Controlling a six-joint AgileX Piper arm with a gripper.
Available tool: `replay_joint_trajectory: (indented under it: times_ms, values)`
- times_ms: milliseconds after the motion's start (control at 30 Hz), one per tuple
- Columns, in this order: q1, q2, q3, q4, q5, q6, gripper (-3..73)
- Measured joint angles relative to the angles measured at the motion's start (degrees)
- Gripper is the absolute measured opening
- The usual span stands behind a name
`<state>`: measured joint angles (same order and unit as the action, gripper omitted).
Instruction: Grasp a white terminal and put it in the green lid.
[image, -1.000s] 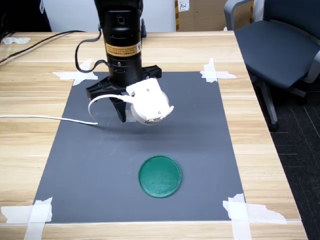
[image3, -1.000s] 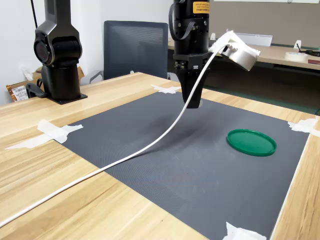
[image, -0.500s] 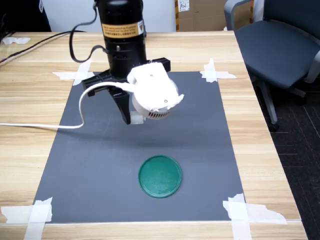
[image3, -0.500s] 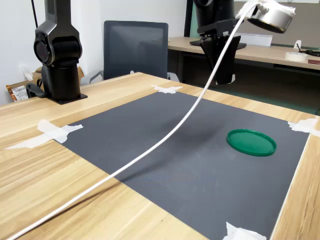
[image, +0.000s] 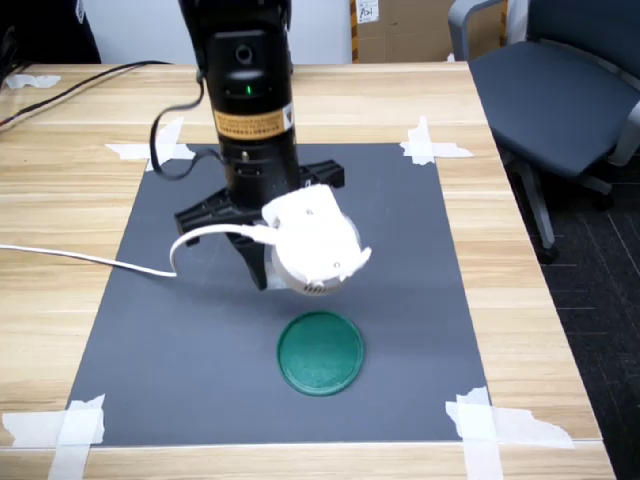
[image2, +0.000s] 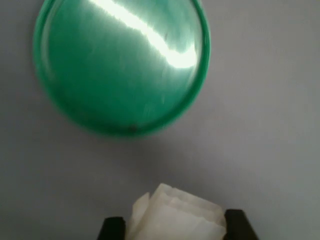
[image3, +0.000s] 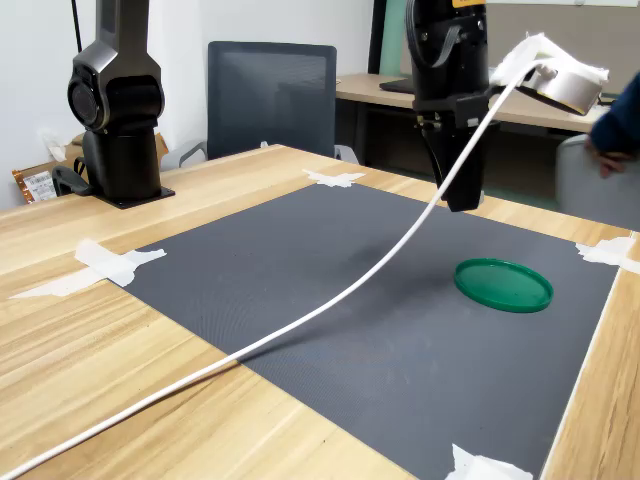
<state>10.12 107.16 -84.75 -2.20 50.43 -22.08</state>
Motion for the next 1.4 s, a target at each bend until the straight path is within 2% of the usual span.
replay_joint_trajectory:
  times_ms: [300, 567, 767, 967, 1100, 1267, 1400]
  values:
    - [0.0, 6.3, -3.8, 1.2, -3.3, -2.7, 34.2]
    - [0.0, 8.7, -7.1, 6.1, -0.6, -7.7, 34.2]
    - [0.0, 9.5, -7.1, 6.6, 0.8, -9.5, 34.5]
    - [0.0, 9.6, -7.2, 6.8, 0.2, -9.4, 46.1]
    - [0.0, 9.6, -7.2, 6.8, 0.6, -9.0, 49.2]
    - [0.0, 8.1, -7.2, 6.8, 0.6, -6.0, 48.2]
    - [0.0, 4.2, -7.2, 6.4, -0.3, -2.2, 41.0]
